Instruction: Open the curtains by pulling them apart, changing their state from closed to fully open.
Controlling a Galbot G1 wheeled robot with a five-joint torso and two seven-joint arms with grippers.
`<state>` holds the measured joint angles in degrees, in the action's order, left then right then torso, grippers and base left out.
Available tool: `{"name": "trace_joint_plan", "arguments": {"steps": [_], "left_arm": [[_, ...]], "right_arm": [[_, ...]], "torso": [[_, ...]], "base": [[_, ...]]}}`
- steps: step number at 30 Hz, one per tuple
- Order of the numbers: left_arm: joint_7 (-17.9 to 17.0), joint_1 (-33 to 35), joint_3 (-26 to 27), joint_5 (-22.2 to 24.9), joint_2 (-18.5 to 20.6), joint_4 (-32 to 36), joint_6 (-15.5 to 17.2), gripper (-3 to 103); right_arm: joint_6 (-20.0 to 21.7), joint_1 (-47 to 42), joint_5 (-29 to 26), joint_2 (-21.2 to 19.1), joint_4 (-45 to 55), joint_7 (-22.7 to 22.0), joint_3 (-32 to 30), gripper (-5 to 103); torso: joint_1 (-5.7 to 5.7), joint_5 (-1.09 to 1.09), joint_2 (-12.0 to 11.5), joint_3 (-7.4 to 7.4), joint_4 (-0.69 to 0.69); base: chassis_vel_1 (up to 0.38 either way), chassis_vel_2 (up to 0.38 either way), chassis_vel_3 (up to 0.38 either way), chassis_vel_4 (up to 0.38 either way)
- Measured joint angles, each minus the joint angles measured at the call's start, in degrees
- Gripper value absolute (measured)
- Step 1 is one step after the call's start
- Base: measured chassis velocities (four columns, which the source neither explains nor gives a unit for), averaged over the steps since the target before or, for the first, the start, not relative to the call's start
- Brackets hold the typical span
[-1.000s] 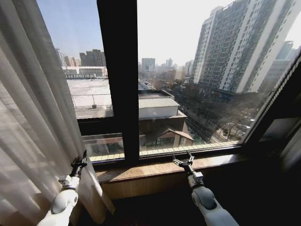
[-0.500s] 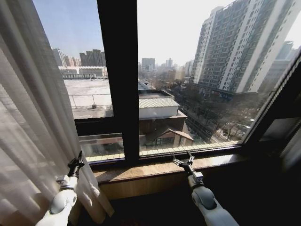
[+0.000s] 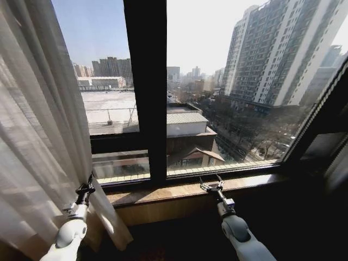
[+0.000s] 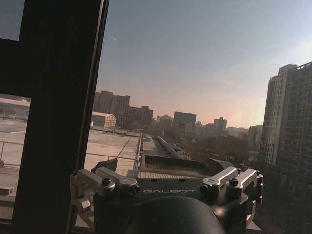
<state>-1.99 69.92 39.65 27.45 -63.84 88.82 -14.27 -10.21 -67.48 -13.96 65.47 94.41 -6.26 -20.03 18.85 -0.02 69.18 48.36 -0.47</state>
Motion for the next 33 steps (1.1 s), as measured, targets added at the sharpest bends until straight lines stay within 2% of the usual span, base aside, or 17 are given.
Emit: {"name": "trace_joint_plan", "arguments": {"steps": [6, 33], "left_arm": [[-0.01, 0.0, 0.13, -0.14, -0.11, -0.36, -0.51, 0], [0.02, 0.63, 1.11, -0.87, -0.53, -1.01, -2.72, 0]], "right_arm": [[0.0, 0.0, 0.0, 0.0, 0.0, 0.0, 0.0, 100], [0.0, 0.0, 0.0, 0.0, 0.0, 0.0, 0.0, 100]], "torso": [[-0.01, 0.01, 0.0, 0.0, 0.01], [0.02, 0.01, -0.02, 0.01, 0.01]], "base": [[0.342, 0.218, -0.339, -0.196], [0.354, 0.347, -0.351, -0.35]]}}
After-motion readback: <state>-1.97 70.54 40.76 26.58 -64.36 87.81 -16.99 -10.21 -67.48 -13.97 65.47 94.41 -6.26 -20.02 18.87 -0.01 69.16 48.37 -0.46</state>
